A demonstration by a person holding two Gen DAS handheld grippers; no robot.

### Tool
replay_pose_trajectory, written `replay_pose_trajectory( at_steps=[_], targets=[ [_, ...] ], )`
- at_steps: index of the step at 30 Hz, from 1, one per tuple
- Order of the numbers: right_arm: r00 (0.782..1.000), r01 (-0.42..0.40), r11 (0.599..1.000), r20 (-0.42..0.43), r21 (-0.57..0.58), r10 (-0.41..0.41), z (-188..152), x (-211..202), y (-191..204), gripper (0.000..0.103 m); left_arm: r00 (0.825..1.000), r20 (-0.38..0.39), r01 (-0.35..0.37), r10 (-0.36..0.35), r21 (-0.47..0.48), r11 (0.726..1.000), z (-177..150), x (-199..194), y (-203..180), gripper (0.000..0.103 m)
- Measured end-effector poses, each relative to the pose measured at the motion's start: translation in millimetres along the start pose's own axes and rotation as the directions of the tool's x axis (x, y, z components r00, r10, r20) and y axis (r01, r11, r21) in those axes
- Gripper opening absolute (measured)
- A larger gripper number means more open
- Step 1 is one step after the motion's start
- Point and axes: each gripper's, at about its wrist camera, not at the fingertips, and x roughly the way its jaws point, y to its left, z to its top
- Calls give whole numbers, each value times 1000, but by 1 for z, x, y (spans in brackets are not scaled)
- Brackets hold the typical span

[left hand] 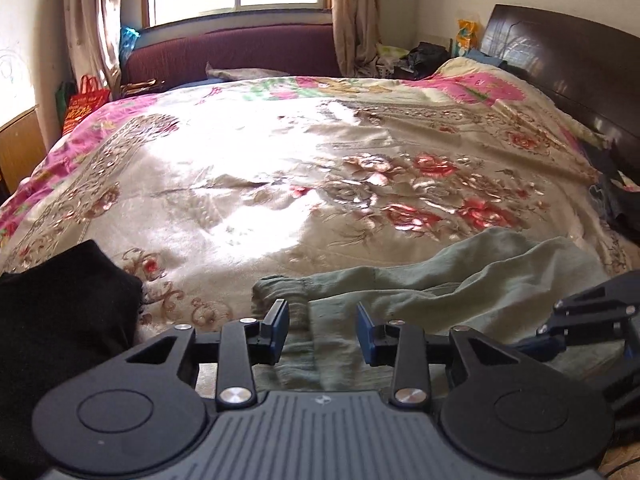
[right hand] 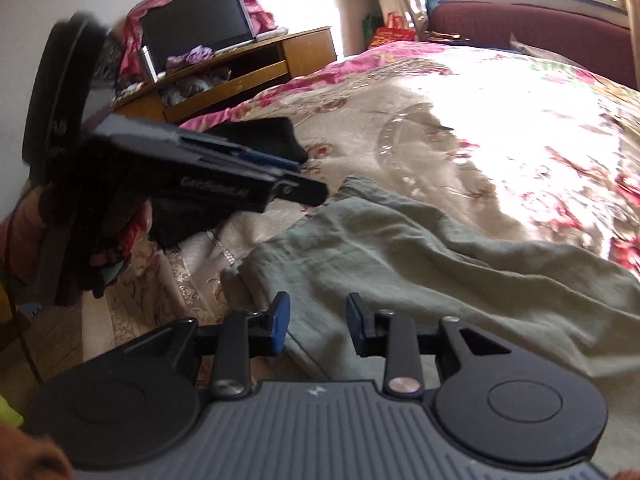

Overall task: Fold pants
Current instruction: 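Grasp the end of the olive-green pants with the right gripper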

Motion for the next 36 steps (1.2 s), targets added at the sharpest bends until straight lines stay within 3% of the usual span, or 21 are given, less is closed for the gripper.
replay_pose_trajectory(
  at_steps=[4, 6, 8, 9, 10, 11, 13, 16, 19, 23, 25, 27, 29, 30, 33, 36],
  targets=[
    [982, 185, 979, 25, 86, -188, -6, -30, -56, 44, 996, -19, 90, -89, 49, 995, -3, 17, -38, 58],
    [947, 320, 945, -10, 74, -320, -17, -29, -89, 44, 995, -69, 81, -75, 96, 992, -13, 37, -54, 58],
    [894, 445, 888, -109, 115, -434, -31, -25, -125, 43, 987, -156, 49, -28, 130, 990, -28, 60, -61, 61],
    [896, 443, 879, -123, 179, -426, -35, -32, -137, 42, 986, -163, 50, -31, 116, 992, -32, 61, -60, 61],
    [917, 397, 878, -94, 268, -387, -39, -48, -148, 38, 986, -162, 49, -32, 106, 993, -31, 59, -59, 61],
    [925, 374, 870, -61, 320, -375, -40, -61, -152, 39, 986, -167, 43, -25, 104, 994, -29, 57, -58, 61],
    [906, 391, 836, -3, 385, -423, -44, -91, -156, 45, 987, -159, 13, 5, 113, 993, -24, 49, -60, 61],
    [914, 352, 809, 11, 471, -405, -57, -112, -167, 52, 990, -140, -13, 30, 121, 993, -21, 40, -64, 61],
    [952, 275, 777, -48, 567, -302, -78, -103, -183, 57, 991, -130, -13, 30, 135, 991, -23, 36, -71, 65],
    [993, 26, 702, 62, 712, -100, -92, -99, -195, 57, 984, -163, -45, 73, 171, 984, -32, 45, -81, 66],
    [992, -63, 684, 119, 727, -35, -95, -102, -198, 57, 984, -162, -44, 73, 177, 983, -30, 42, -83, 66],
    [993, -85, 664, 119, 743, -5, -98, -98, -205, 57, 984, -166, -40, 71, 182, 982, -28, 41, -83, 67],
    [989, -132, 595, 144, 793, 27, -104, -88, -216, 57, 982, -166, -53, 86, 192, 980, -28, 44, -83, 67],
    [986, -156, 583, 158, 797, 48, -103, -86, -220, 57, 982, -163, -62, 94, 192, 980, -26, 44, -83, 67],
    [978, -201, 601, 194, 774, 78, -103, -89, -221, 57, 987, -131, -63, 89, 189, 980, -22, 36, -84, 67],
    [980, -196, 591, 179, 783, 88, -107, -82, -224, 57, 986, -147, -46, 74, 190, 981, -23, 39, -85, 67]
  ],
)
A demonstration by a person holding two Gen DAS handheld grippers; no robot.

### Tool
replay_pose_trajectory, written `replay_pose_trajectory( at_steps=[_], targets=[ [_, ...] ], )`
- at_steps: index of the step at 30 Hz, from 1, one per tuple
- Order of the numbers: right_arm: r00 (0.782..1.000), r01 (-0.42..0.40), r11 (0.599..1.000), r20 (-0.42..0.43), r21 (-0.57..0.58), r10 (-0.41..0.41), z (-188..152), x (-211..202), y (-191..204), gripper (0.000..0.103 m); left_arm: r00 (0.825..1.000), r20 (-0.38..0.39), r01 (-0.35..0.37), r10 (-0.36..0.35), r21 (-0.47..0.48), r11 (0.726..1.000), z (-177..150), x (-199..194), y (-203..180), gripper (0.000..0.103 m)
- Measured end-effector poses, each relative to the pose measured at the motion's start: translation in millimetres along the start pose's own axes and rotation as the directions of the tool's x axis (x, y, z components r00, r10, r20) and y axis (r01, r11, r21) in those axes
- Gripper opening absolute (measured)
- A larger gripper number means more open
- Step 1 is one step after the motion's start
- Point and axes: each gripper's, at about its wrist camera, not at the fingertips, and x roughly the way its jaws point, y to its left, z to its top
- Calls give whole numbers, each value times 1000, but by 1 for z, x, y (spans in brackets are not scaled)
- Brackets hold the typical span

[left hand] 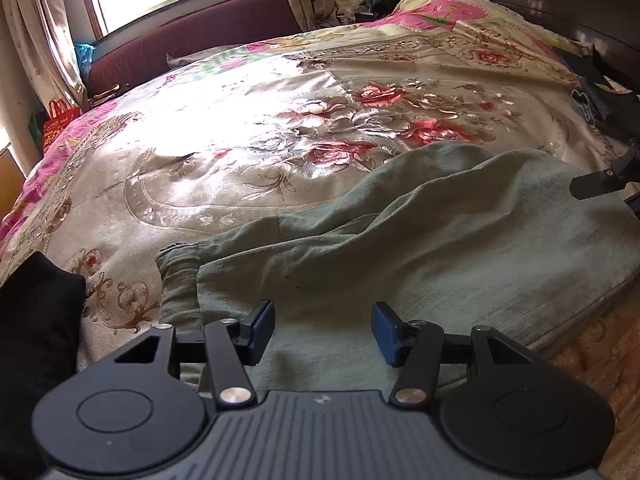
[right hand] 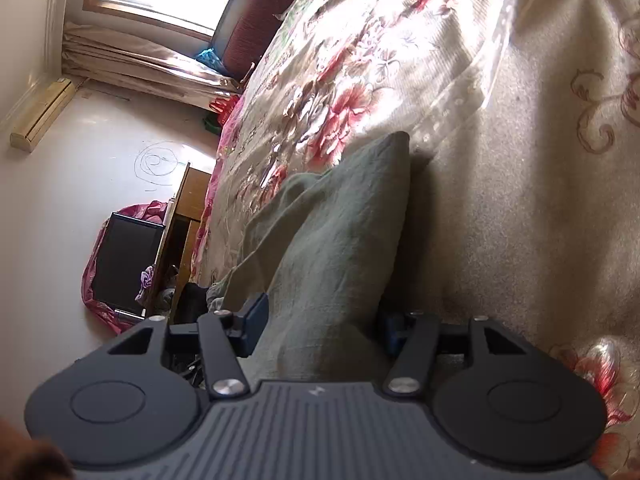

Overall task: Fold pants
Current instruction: 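Grasp the end of the olive-green pants with the right gripper, then lift the held pants end and fold it over the pants with the right gripper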

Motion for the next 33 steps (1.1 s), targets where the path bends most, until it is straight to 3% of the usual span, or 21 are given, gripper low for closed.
replay_pose_trajectory(
  at_steps=[3, 4, 5, 7, 12, 15, 17, 18, 19, 20, 22, 24, 27, 33],
  targets=[
    [1000, -30, 1000, -10, 11, 30, 2, 14, 3, 57, 999, -38, -9, 10, 11, 1000, -3, 16, -3, 71],
    [999, -29, 1000, -15, -1, 29, 2, 18, 8, 52, 999, -39, -17, 17, 5, 1000, -3, 18, -2, 73],
    [999, -20, 1000, -26, -10, 19, 3, 22, 12, 36, 999, -40, -23, 22, -12, 1000, -2, 18, -1, 75],
    [999, -13, 1000, -33, 7, 13, 5, 24, 13, 16, 999, -39, -22, 21, -23, 999, 0, 14, 1, 75],
    [1000, -21, 998, -16, 66, 22, 6, 20, 2, 14, 997, -38, -66, 67, 44, 997, 2, 13, -12, 74],
    [998, -49, 996, -25, 80, 51, 4, 20, 0, 23, 997, 26, -69, 67, 68, 995, 11, 2, -24, 74],
    [994, -99, 988, -29, 115, 103, 4, 21, -6, 44, 997, 73, -33, 28, 71, 997, 20, -8, -32, 74],
    [993, -106, 987, -30, 124, 111, 4, 23, -7, 45, 996, 84, -17, 10, 76, 997, 24, -9, -37, 75],
    [994, -98, 987, -26, 127, 102, 5, 28, -7, 44, 997, 82, -1, -6, 79, 997, 28, -5, -41, 76],
    [996, -82, 989, -28, 124, 86, 5, 32, -7, 37, 998, 65, 10, -15, 85, 996, 29, 2, -46, 76],
    [996, -57, 988, -56, 142, 65, 6, 41, -7, 14, 1000, 24, 1, -3, 104, 995, 28, 21, -54, 76],
    [995, -84, 982, -38, 168, 91, 7, 35, -9, 12, 1000, -24, 11, -9, 83, 996, 26, 34, -56, 75],
    [992, -126, 974, 32, 190, 122, 10, 10, -14, 8, 998, -32, 59, -58, 29, 998, 27, 32, -62, 74],
    [991, -97, 968, 108, 230, 74, 5, -47, -34, 7, 994, 4, 108, -110, 147, 983, 36, 34, -117, 74]
  ],
)
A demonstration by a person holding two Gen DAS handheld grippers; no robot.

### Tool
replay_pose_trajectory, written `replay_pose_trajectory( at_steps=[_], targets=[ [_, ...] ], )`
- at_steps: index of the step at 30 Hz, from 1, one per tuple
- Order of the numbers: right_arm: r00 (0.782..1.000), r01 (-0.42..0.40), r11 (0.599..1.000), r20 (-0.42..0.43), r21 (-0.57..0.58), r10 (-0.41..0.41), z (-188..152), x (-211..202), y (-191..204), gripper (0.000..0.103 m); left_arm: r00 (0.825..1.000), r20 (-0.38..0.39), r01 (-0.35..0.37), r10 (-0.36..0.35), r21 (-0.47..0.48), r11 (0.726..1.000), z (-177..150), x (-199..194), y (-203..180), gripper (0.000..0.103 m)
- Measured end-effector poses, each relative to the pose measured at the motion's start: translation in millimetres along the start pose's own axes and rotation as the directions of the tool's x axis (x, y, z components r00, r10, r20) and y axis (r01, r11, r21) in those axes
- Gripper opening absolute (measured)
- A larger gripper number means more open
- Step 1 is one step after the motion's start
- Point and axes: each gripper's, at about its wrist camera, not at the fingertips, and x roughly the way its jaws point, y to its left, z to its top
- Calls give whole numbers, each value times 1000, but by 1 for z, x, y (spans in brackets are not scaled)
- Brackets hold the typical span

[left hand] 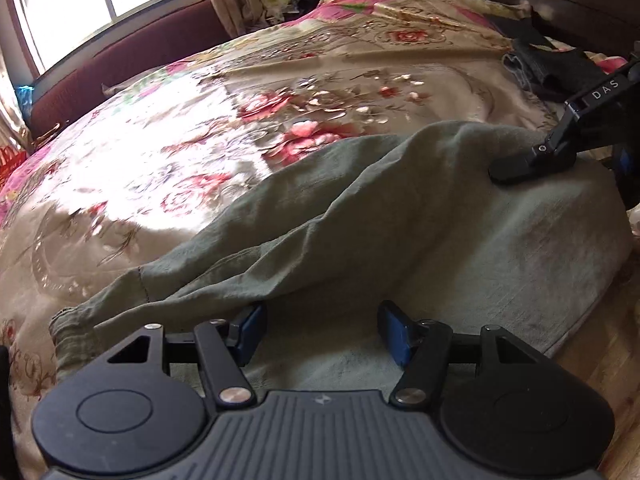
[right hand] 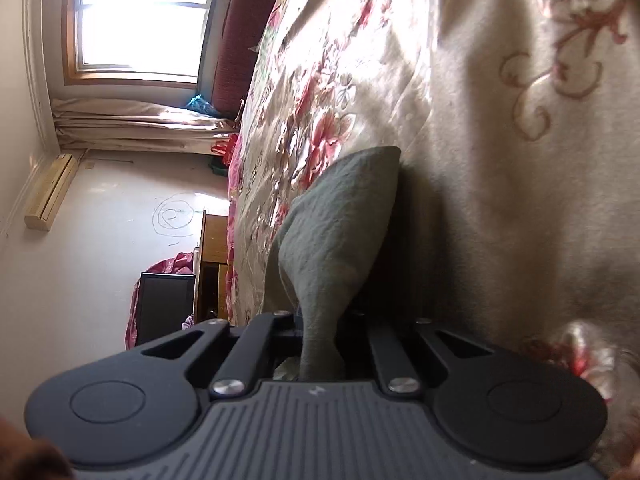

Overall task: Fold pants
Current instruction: 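Lift the held pants end and fold it over the pants with the right gripper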

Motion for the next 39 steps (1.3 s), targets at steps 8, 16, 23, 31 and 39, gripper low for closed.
replay_pose_trajectory(
  at_steps=[8, 16, 23, 31, 39],
  targets=[
    [988, 124, 991, 101, -41, -119, 12, -49, 18, 7, 990, 17, 141, -141, 11, 990, 21, 5, -33, 75],
    [955, 279, 953, 138, -115, -263, 0, -50, 72, 8, 980, 110, 177, -168, -75, 981, 11, 3, -28, 76],
    [968, 252, 932, 70, -262, -242, -20, 23, 164, 12, 981, 143, 150, -130, -136, 979, -10, -12, 4, 76],
    [952, 278, 874, -10, -398, -307, -64, 106, 214, 12, 992, 127, 63, -26, -297, 953, -27, -4, 62, 77],
    [885, 362, 730, -31, -580, -464, -108, 177, 218, 16, 979, 188, 163, -72, -528, 834, -59, -32, 119, 77]
  ],
)
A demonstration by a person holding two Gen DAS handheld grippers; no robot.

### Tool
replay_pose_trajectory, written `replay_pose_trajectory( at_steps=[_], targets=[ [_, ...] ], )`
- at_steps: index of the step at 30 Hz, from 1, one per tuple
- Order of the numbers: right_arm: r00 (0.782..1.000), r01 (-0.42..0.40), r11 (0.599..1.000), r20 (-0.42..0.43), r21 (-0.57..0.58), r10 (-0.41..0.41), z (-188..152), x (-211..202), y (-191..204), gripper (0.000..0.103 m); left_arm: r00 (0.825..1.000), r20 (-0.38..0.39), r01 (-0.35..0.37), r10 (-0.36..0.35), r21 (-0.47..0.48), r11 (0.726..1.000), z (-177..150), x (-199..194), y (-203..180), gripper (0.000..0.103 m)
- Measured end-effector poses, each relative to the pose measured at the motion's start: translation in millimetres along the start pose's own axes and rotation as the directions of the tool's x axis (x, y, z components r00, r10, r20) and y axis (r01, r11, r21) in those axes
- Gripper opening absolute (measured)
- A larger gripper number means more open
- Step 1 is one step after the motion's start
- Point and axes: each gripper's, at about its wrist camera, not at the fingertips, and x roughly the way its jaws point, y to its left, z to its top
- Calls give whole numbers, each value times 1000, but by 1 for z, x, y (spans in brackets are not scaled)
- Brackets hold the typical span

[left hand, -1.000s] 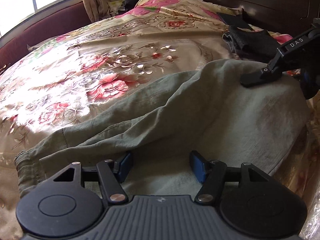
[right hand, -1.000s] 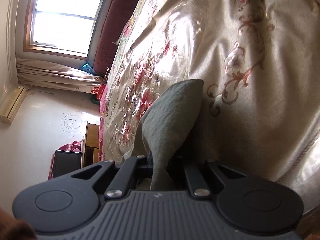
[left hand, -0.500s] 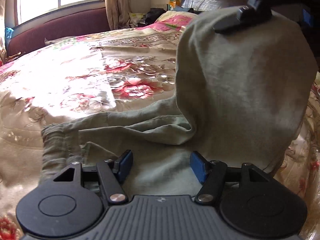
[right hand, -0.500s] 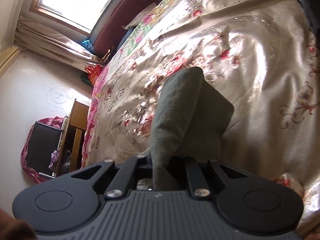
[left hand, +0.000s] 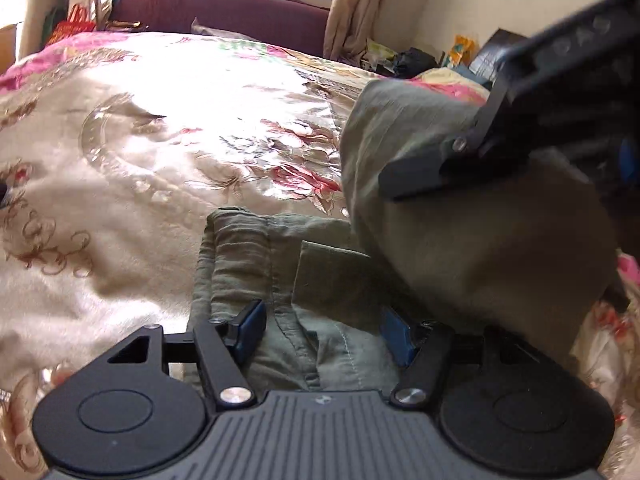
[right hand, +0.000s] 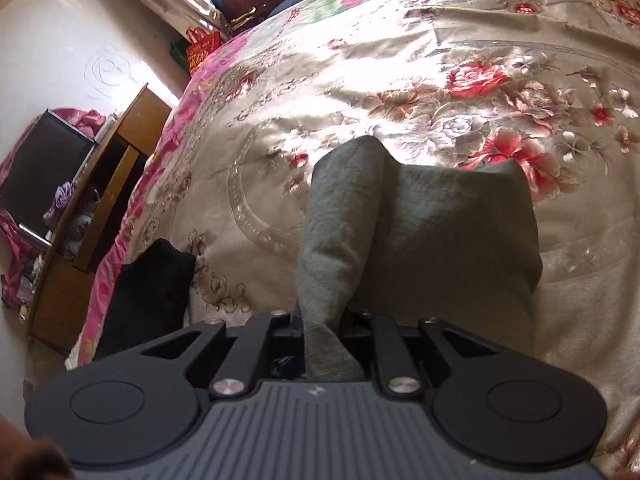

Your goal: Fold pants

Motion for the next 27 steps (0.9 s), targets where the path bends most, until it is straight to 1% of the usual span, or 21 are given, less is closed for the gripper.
replay_pose_trajectory(
  at_steps=[2, 4, 6, 8, 9, 11, 14, 16, 18, 19, 21, 22, 23, 25, 27],
  targets=[
    [999, -8, 1000, -32, -22, 8, -6, 12, 9, 19, 1000, 24, -1, 2, -45, 999, -8, -15, 11, 77],
    [999, 27, 998, -38, -53, -29, -11, 25, 18, 20, 999, 26, -38, 40, -61, 997, -15, -21, 16, 79],
    [997, 39, 997, -60, -67, -44, -17, 38, 23, 26, 998, 23, -58, 60, -63, 996, -19, -25, 17, 79],
    [994, 55, 995, -88, -79, -62, -23, 48, 27, 35, 998, 28, -50, 52, -74, 996, -20, -30, 20, 79],
    [993, 62, 994, -90, -95, -70, -26, 49, 30, 36, 998, 31, -50, 53, -80, 996, -20, -31, 21, 79],
    [995, 61, 989, -73, -135, -71, -29, 45, 36, 43, 997, 43, -57, 61, -91, 994, -22, -38, 24, 79],
    [998, 25, 993, -61, -119, -32, -27, 38, 38, 49, 996, 56, -61, 69, -122, 991, -23, -45, 31, 79],
    [998, 9, 992, -56, -129, -16, -24, 37, 40, 49, 996, 57, -64, 73, -137, 989, -23, -48, 34, 79],
    [997, 43, 981, -57, -189, -55, -21, 41, 46, 49, 996, 58, -57, 65, -137, 989, -24, -52, 33, 79],
    [995, 58, 974, -72, -221, -75, -20, 47, 48, 49, 996, 62, -54, 62, -127, 990, -25, -54, 30, 79],
    [992, 77, 966, -80, -247, -99, -16, 55, 47, 47, 996, 74, -41, 48, -83, 996, -26, -58, 22, 79],
    [992, 75, 970, -85, -233, -97, -12, 57, 45, 45, 996, 83, -29, 34, -56, 998, -27, -62, 16, 79],
    [993, 52, 978, -93, -201, -72, -8, 56, 42, 32, 996, 91, -16, 19, -34, 999, -28, -65, 12, 79],
    [996, -6, 994, -92, -114, -5, -1, 49, 35, 19, 994, 106, 33, -32, 0, 999, -30, -72, 4, 80],
    [998, -23, 996, -58, -88, 18, 2, 39, 34, 13, 989, 119, 86, -88, 16, 996, -31, -80, -3, 81]
  ],
)
